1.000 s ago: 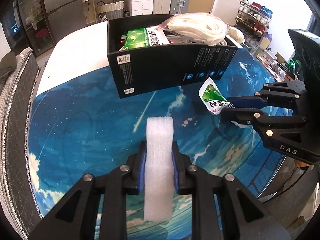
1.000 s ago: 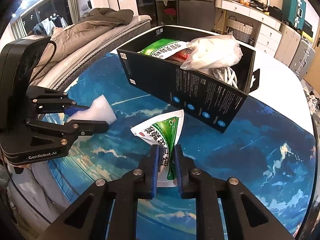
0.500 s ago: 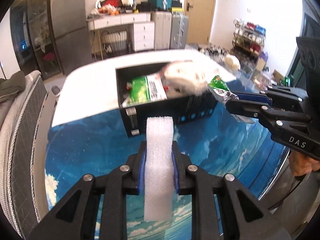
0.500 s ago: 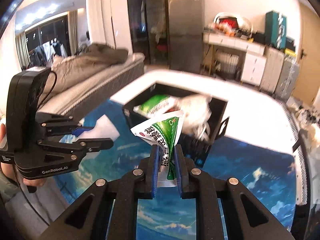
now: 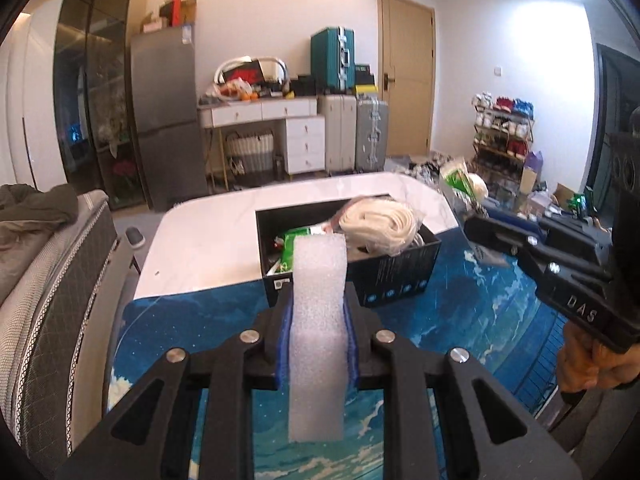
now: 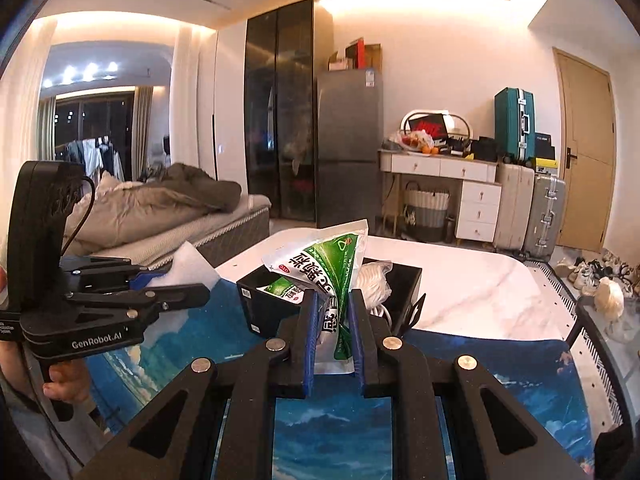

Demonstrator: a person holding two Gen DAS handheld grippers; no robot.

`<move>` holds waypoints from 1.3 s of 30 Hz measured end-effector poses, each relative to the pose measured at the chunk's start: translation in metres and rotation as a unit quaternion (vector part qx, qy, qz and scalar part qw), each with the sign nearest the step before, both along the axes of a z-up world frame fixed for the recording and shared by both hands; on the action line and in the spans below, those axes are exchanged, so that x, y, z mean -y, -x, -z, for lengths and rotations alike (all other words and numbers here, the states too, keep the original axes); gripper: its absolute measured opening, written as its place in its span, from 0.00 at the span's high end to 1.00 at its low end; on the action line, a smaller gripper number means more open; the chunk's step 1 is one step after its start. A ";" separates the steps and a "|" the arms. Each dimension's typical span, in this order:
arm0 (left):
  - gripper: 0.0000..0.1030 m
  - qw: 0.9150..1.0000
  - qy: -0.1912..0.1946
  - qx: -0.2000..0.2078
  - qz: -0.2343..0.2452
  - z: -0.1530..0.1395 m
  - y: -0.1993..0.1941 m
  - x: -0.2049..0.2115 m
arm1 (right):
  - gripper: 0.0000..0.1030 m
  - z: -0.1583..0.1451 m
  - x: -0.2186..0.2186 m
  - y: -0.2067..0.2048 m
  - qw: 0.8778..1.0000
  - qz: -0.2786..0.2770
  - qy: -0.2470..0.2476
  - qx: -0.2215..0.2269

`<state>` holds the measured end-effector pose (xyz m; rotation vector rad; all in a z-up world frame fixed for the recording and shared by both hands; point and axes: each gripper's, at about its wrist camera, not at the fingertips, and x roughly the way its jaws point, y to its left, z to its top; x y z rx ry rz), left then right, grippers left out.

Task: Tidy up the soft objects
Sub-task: 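Lift the foam strip and green-white packet and carry them over the box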

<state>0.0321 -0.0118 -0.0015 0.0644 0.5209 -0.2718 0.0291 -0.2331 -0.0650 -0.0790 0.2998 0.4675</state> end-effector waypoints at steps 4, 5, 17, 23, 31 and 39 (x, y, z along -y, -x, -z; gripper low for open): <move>0.81 1.000 0.001 0.023 -0.009 0.007 0.011 0.002 | 0.86 0.013 0.002 0.012 1.000 0.008 -0.006 0.027; 0.81 1.000 0.000 0.023 -0.010 0.010 0.013 0.004 | 0.86 0.015 0.001 0.013 1.000 0.008 -0.005 0.027; 0.81 1.000 0.001 0.027 -0.005 0.011 0.018 0.009 | 0.86 0.019 0.002 0.022 0.999 0.000 -0.010 0.041; 0.81 0.999 0.009 0.048 -0.006 -0.007 0.019 0.009 | 0.86 0.002 0.003 0.022 0.998 -0.002 -0.023 0.055; 0.81 0.994 0.018 0.111 -0.005 -0.061 0.014 0.011 | 0.86 -0.041 0.000 0.016 0.995 -0.006 -0.040 0.092; 0.81 0.988 0.031 0.151 -0.011 -0.119 -0.012 0.009 | 0.86 -0.104 -0.004 -0.008 0.993 0.002 -0.038 0.114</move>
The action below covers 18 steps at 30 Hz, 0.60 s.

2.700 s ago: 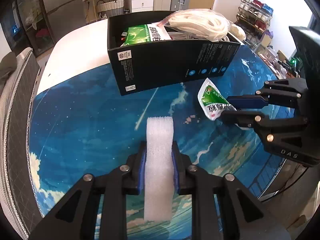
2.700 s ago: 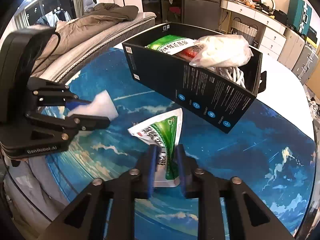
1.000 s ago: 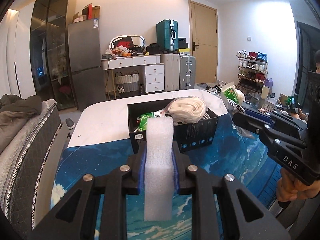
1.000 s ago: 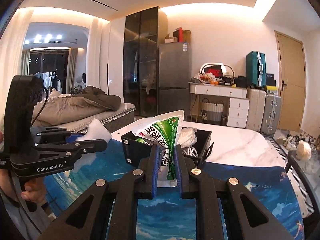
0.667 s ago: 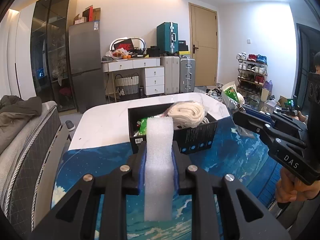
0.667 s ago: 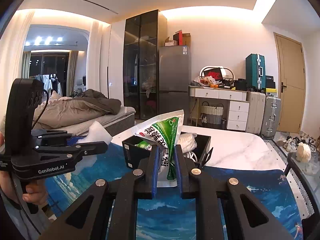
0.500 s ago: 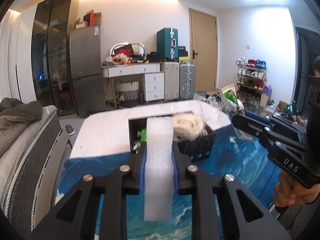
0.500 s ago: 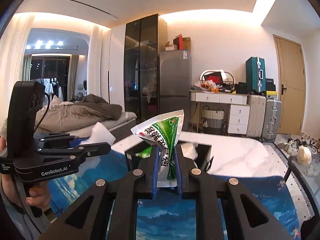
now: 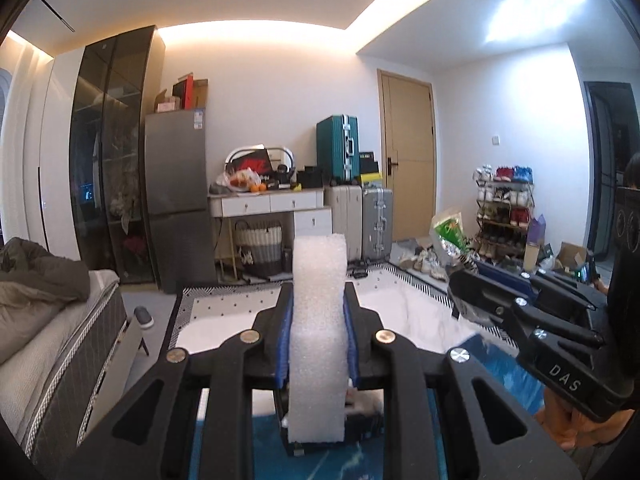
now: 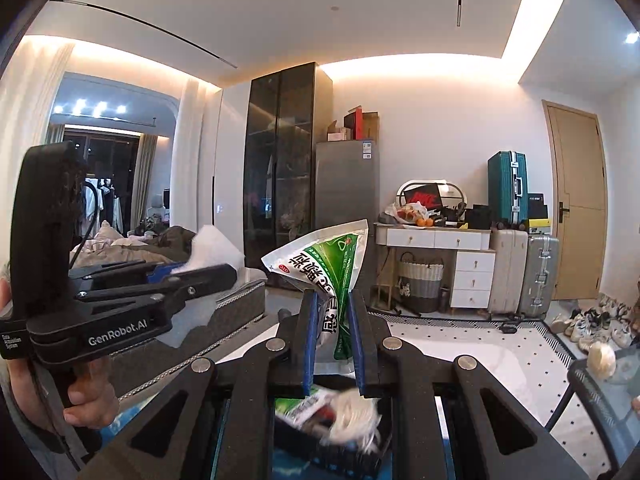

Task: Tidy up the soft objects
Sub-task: 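Lift the foam strip and green-white packet and carry them over the box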

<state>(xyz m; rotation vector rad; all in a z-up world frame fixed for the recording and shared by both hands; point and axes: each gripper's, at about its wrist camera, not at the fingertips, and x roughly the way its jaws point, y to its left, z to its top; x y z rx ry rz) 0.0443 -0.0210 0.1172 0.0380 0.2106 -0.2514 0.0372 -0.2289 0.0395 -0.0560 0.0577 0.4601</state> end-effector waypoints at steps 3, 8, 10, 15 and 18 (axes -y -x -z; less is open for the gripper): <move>0.81 1.000 0.003 -0.008 -0.006 -0.014 -0.019 -0.003 | 0.86 -0.019 -0.001 -0.019 1.000 0.004 0.001 -0.017; 0.81 0.999 0.022 -0.032 -0.009 -0.020 -0.053 -0.009 | 0.86 -0.039 -0.006 -0.043 1.000 0.002 0.008 -0.024; 0.81 0.999 0.027 -0.044 -0.010 -0.016 -0.068 -0.011 | 0.86 -0.041 -0.011 -0.052 0.999 0.000 0.014 -0.037; 0.81 0.996 0.034 -0.084 -0.006 0.000 -0.094 -0.009 | 0.86 -0.036 -0.016 -0.085 0.996 0.008 0.032 -0.087; 0.81 0.992 0.024 -0.121 -0.007 0.010 -0.110 -0.006 | 0.86 -0.026 -0.015 -0.109 0.990 0.014 0.038 -0.138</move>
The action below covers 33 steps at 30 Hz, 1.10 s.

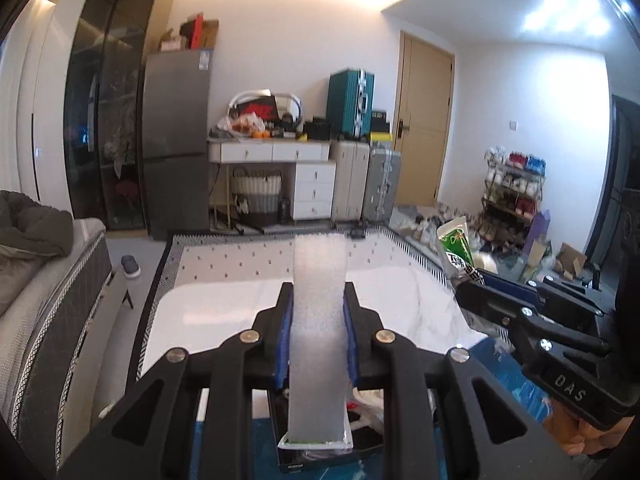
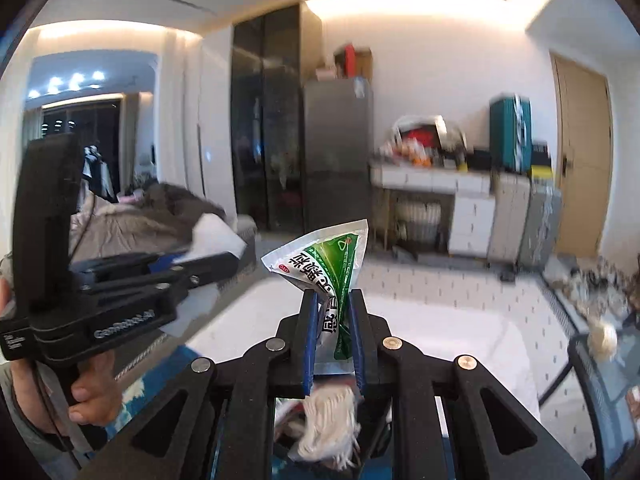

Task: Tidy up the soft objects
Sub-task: 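Lift the foam strip and green-white packet and carry them over the box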

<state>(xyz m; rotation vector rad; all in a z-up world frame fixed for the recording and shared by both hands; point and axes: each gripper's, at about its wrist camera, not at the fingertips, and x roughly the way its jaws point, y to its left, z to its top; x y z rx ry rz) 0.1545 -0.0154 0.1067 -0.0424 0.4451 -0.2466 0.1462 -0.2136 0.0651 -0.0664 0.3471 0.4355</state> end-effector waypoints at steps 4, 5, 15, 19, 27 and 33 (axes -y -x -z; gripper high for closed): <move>0.81 0.999 0.003 -0.037 0.006 0.017 -0.015 0.004 | 0.86 0.021 0.007 -0.032 0.998 0.007 0.003 -0.059; 0.81 0.999 0.003 -0.042 0.008 0.019 -0.016 0.006 | 0.86 0.029 0.010 -0.040 0.997 0.011 0.003 -0.075; 0.81 0.993 -0.014 -0.116 0.028 0.055 -0.038 0.026 | 0.86 0.074 0.013 -0.069 0.989 0.013 0.009 -0.145; 0.81 0.991 -0.021 -0.128 0.028 0.067 -0.046 0.029 | 0.86 0.088 0.009 -0.076 0.986 0.020 0.032 -0.161; 0.81 0.984 -0.024 -0.173 0.038 0.096 -0.057 0.036 | 0.86 0.117 0.009 -0.082 0.979 0.017 0.039 -0.198; 0.81 0.977 -0.028 -0.206 0.042 0.115 -0.060 0.039 | 0.86 0.123 0.004 -0.083 0.977 0.015 0.050 -0.207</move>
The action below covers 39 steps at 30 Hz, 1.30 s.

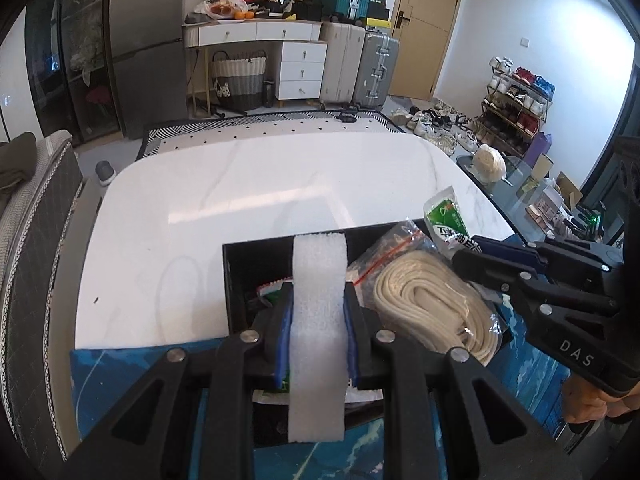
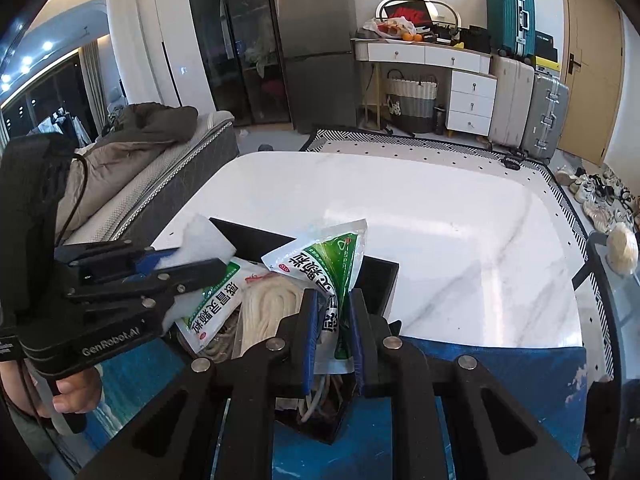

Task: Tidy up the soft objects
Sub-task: 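Lift the foam strip and green-white packet and carry them over the box, then lower both items into the box and open both tools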

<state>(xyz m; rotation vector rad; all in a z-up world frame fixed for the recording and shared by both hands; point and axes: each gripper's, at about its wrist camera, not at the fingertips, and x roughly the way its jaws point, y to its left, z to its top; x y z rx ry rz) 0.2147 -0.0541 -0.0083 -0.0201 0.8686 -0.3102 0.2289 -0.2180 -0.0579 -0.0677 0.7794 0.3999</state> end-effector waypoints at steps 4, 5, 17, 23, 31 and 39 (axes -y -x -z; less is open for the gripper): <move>0.81 1.000 -0.006 -0.006 -0.010 0.009 -0.001 0.000 | 0.86 0.003 -0.004 0.000 1.000 -0.012 0.016 -0.008; 0.81 1.000 -0.002 -0.010 -0.010 0.012 -0.001 0.000 | 0.86 0.002 -0.007 -0.002 1.000 -0.017 0.023 -0.012; 0.81 1.000 -0.016 -0.018 -0.019 0.025 0.008 0.004 | 0.86 0.024 -0.027 0.003 0.996 -0.039 0.074 -0.021; 0.81 0.999 -0.033 -0.020 -0.029 0.027 0.023 0.010 | 0.86 0.025 -0.022 0.004 0.996 -0.054 0.068 -0.029; 0.66 0.999 -0.014 -0.031 -0.022 0.026 0.031 0.011 | 0.72 0.020 -0.018 0.004 0.997 -0.058 0.030 -0.043; 0.57 0.999 -0.025 -0.027 -0.017 0.024 0.032 0.014 | 0.52 0.015 -0.018 0.012 0.996 -0.071 0.017 -0.050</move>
